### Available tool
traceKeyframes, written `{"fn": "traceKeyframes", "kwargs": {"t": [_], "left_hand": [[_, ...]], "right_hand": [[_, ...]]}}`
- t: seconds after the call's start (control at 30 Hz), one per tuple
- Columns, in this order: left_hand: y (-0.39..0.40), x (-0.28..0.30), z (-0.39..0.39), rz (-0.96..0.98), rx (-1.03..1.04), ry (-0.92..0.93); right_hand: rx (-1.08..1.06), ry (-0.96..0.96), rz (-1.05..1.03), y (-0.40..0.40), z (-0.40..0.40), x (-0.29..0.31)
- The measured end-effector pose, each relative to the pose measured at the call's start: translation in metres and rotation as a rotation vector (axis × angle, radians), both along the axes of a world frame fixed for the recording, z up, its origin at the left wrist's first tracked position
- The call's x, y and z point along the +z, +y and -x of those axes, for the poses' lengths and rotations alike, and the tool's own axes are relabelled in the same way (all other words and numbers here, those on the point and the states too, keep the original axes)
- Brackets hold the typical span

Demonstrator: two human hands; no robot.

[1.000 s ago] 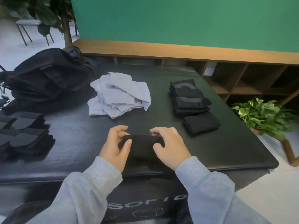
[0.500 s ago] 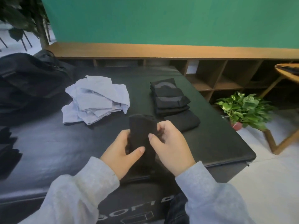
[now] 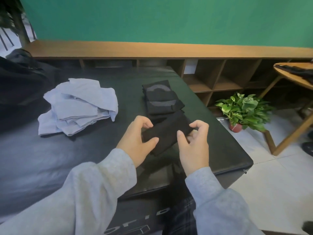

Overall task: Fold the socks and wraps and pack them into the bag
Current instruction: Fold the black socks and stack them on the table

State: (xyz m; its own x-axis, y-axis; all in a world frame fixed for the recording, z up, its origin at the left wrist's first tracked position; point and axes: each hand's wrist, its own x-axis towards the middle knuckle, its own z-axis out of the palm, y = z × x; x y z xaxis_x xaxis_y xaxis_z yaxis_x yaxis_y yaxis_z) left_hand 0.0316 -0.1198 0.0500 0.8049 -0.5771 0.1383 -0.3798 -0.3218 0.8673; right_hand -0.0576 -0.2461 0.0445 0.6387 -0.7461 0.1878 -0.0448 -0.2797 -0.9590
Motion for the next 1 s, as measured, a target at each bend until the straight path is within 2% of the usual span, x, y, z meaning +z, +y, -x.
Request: {"fn": "traceKeyframes", "kwargs": {"t": [0.17,0.33,0.43,0.53,0.6,0.73,1.0], "left_hand": [[-0.032,0.002,-0.005,-0.007,0.048,-0.049],[-0.049,0.000,-0.010,-0.027,0.072,-0.069],[-0.050,-0.005,-0.014,-0.176,0.017,-0.093],[-0.049,-0.007,-0.013,-0.415,-0.018,-0.282],[-0.049,-0.008,-0.011,-0.491,-0.023,-0.384],[-0.050,-0.009,-0.014,-0.506,0.007,-0.462],[-0.039,-0.021,-0.028,-0.434,0.065,-0.427]], "right_hand": [[-0.086,0.077,0.074,-0.025,-0.010,-0.001],[-0.017,0.202,0.087,-0.046,-0.017,-0.001],[0.028,0.288,0.137,-0.050,-0.018,-0.003],[0.045,0.361,0.194,-0.051,-0.019,-0.010],[0.038,0.396,0.223,-0.050,-0.021,-0.015],[0.014,0.399,0.233,-0.049,-0.023,-0.021],[0.013,0.449,0.375,-0.043,-0.024,-0.031]]}}
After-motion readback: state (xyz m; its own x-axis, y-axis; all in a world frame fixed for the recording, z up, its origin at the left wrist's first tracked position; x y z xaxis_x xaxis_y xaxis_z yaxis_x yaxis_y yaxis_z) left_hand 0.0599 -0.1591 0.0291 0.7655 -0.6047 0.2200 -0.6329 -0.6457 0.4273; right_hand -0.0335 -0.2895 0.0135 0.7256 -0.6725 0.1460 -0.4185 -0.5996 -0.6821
